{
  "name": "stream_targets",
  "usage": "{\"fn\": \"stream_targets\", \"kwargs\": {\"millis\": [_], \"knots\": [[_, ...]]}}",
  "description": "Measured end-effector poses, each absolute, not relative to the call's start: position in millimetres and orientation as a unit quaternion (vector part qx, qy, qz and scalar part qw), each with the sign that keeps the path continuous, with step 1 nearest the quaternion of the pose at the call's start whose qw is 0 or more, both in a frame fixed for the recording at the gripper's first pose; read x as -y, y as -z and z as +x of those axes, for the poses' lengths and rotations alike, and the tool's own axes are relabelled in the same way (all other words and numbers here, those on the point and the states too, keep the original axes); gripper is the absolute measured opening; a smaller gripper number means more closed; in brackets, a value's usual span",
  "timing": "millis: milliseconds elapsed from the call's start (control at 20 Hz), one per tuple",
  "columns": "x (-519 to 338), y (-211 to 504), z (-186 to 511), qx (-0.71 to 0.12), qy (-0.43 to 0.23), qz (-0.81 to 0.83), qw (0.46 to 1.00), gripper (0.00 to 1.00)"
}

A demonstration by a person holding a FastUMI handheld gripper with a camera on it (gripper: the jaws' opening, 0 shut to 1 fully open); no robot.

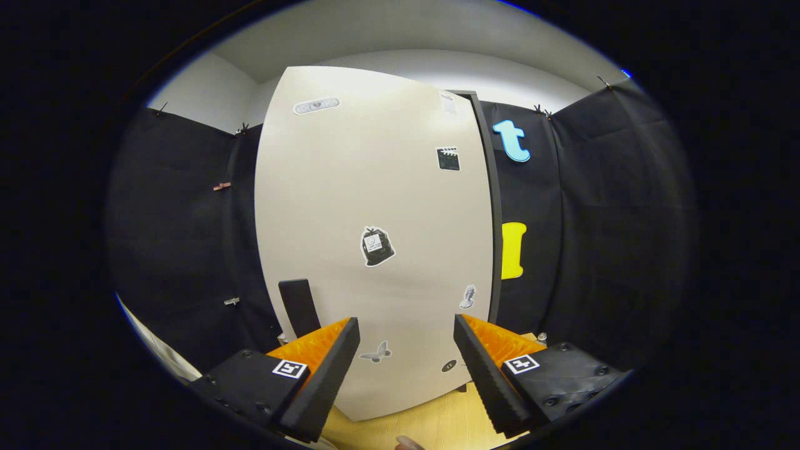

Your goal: Open the shoe cabinet door, grab the shoes and put them into the shoe cabinet, then close the shoe cabinet door.

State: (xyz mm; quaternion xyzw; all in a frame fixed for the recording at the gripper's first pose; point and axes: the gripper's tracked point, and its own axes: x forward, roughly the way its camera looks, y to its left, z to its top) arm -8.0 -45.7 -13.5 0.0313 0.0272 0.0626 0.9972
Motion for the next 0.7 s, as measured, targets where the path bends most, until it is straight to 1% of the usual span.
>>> {"fn": "stream_targets", "kwargs": {"millis": [700], "knots": [[43.8,14.6,-16.7,-0.029,-0.055,0.012,0.998,0.98]]}}
